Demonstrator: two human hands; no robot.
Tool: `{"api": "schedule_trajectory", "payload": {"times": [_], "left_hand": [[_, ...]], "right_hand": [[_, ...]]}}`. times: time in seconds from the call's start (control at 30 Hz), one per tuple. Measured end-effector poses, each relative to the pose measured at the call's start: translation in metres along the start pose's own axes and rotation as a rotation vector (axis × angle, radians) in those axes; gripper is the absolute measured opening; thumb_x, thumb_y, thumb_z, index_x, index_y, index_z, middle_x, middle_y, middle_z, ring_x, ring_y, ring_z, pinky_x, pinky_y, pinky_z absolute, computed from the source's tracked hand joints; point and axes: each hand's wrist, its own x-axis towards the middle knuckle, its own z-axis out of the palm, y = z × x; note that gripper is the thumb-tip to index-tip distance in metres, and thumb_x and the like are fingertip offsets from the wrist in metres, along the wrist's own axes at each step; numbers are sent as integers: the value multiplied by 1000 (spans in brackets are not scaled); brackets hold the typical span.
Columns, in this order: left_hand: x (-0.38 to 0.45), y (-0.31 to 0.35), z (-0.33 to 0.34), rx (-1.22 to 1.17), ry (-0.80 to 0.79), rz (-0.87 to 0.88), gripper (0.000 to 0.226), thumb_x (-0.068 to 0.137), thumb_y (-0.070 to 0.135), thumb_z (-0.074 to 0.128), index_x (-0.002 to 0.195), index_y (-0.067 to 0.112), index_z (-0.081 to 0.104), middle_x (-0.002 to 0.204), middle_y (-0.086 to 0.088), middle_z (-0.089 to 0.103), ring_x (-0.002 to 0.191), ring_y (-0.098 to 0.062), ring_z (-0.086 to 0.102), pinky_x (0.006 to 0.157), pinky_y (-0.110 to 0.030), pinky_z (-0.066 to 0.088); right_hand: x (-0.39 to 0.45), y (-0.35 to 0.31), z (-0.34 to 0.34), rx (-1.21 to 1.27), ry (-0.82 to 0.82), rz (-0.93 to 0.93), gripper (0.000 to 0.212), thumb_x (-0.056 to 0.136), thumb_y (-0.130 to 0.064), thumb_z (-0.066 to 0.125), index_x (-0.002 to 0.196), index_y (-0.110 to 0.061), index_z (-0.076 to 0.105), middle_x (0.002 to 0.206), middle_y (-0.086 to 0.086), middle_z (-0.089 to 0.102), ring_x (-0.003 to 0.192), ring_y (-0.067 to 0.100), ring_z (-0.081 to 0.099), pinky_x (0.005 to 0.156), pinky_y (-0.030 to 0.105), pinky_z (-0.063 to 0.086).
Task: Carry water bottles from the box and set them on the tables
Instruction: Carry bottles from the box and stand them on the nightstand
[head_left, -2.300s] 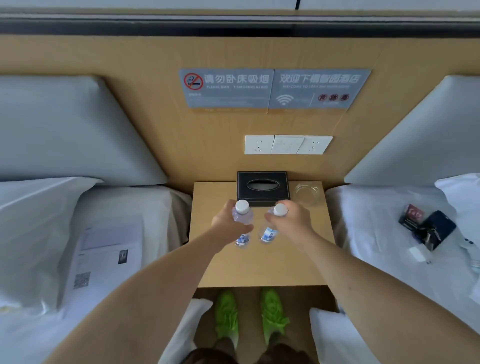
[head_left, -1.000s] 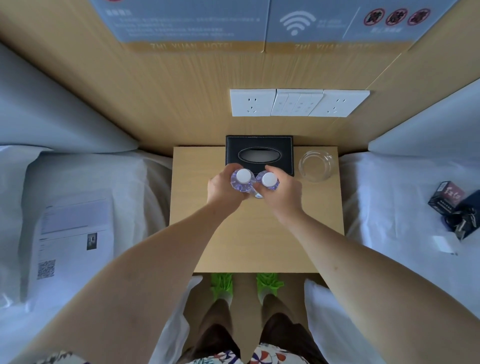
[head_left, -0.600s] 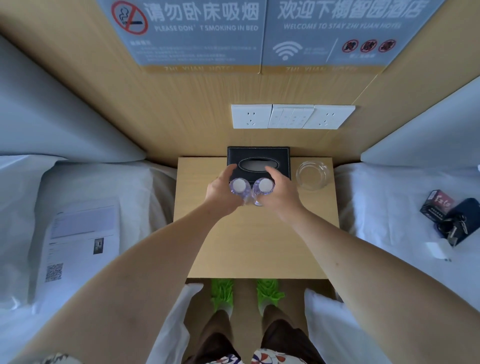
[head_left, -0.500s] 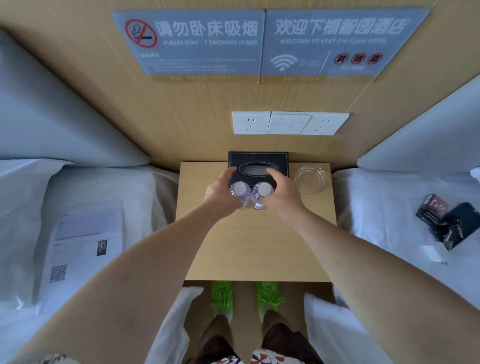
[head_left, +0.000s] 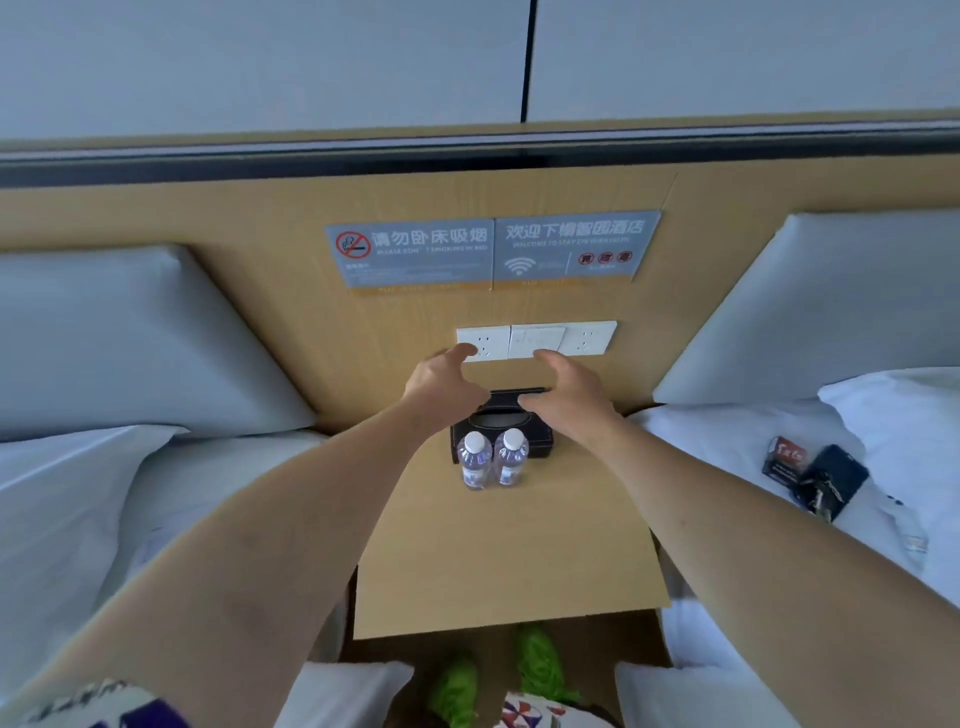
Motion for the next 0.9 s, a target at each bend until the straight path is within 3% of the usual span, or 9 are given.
{"api": "schedule_trajectory", "payload": {"times": [0.1,0.23,0.37,0.47,0.5,0.57,0.67,0.9], "left_hand": [[-3,18,-13,45,-11,130,73,79,20,68,148,33,48,142,3,53,107,-20,60,73,-28,51],[-8,50,-13,169,-27,324,69,82,26,70,147,32,47,136,1,58,113,-22,53,75,-30,42],[-27,102,9,246,-100,508,71,82,30,69,148,32,46,145,2,53,130,-25,49,83,-31,42],[-57,150,42,279,-178,648,74,82,33,68,152,29,43,151,-2,50,136,-26,47,96,-35,47],[-71,168,56,288,-206,700,75,83,33,68,153,27,42,153,-3,48,138,-26,45,102,-37,47],[-105,203,85,286,-274,811,74,86,33,70,154,23,42,156,-4,45,143,-26,40,111,-39,43],[-171,253,134,311,-348,993,70,87,31,71,151,19,46,153,-6,50,141,-27,44,110,-37,41],[-394,318,256,378,-593,1392,75,88,37,72,155,22,40,157,-4,44,146,-25,37,116,-42,39]], "right_hand": [[-26,-9,-12,-23,59,18,74,84,-20,72,153,-23,44,131,8,64,95,21,63,79,27,48],[-64,-10,-27,-94,171,53,75,84,-24,70,154,-25,43,147,1,57,121,20,59,97,32,50],[-109,5,-59,-105,325,111,68,83,-25,68,148,-28,50,139,-1,62,122,21,59,82,23,45],[-156,28,-92,-94,433,200,72,87,-24,67,154,-25,42,154,2,50,140,24,46,109,34,42],[-175,37,-104,-90,473,235,73,88,-24,68,155,-25,40,155,2,48,141,23,45,112,35,41],[-220,59,-126,-88,568,309,74,87,-25,70,155,-25,40,149,2,54,135,25,51,108,37,45],[-301,95,-155,-116,694,449,70,86,-29,71,151,-23,46,143,2,57,132,28,53,104,41,47],[-545,179,-160,-83,983,815,82,88,-38,72,159,-29,31,161,-1,38,149,26,32,119,42,33]]}}
